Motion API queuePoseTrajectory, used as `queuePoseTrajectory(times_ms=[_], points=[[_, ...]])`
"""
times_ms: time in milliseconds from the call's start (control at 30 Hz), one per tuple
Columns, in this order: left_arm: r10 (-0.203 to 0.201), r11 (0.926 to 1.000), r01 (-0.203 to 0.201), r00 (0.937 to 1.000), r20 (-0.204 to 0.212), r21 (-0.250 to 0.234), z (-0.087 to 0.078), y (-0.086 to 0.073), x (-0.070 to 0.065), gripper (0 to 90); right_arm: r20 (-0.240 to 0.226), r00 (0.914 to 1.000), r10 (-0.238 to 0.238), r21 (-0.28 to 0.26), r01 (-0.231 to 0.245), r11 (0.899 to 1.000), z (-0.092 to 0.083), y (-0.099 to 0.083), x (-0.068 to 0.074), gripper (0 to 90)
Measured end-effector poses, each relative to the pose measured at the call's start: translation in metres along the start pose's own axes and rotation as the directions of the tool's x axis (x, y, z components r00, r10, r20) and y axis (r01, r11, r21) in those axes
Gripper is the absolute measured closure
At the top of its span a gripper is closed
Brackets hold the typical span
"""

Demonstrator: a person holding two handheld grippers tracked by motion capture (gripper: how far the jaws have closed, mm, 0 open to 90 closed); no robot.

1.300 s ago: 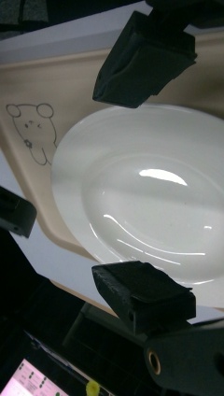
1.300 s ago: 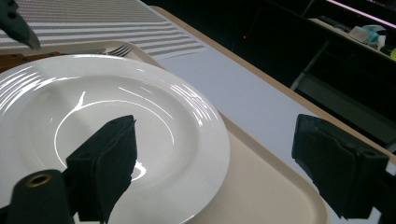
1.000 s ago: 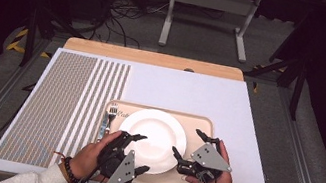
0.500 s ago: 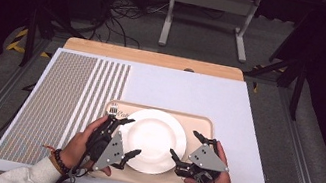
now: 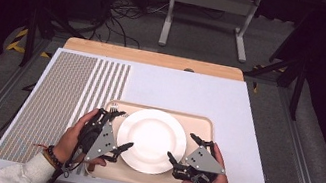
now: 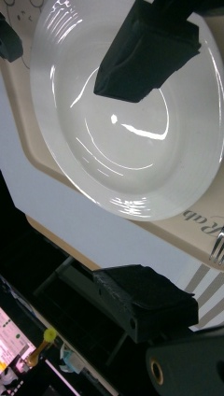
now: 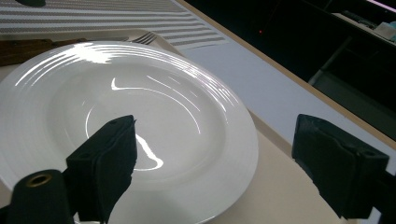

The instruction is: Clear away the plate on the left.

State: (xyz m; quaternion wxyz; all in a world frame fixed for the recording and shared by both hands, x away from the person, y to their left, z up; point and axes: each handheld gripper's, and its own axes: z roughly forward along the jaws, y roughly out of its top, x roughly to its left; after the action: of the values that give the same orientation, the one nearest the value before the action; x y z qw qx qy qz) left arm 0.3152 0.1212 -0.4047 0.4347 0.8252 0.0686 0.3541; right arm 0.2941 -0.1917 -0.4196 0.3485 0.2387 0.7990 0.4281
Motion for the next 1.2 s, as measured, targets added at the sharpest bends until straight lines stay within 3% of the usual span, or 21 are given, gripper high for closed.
queuePoseTrajectory(times_ms=[500,600,867,1200], points=[[-0.112,0.9937,0.112,0.9937,0.004,-0.001,-0.014,-0.022,0.016,11.8,0.014,0.9999,0.007,0.009,-0.007,1.0,-0.001,-0.002,-0.001,15.1],[-0.106,0.9943,0.106,0.9944,-0.001,0.011,-0.018,-0.026,0.017,11.5,0.017,0.9998,0.011,0.004,-0.011,1.0,-0.002,-0.001,-0.001,15.1],[-0.136,0.9906,0.136,0.9906,-0.011,0.011,-0.03,-0.038,0.022,10.4,0.024,0.9996,0.015,0.001,-0.015,1.0,-0.004,-0.001,-0.002,15.1],[-0.172,0.9836,0.173,0.9846,-0.032,0.05,-0.045,-0.059,0.026,9.6,0.032,0.9993,0.022,0.004,-0.022,1.0,-0.007,-0.004,-0.004,15.1]])
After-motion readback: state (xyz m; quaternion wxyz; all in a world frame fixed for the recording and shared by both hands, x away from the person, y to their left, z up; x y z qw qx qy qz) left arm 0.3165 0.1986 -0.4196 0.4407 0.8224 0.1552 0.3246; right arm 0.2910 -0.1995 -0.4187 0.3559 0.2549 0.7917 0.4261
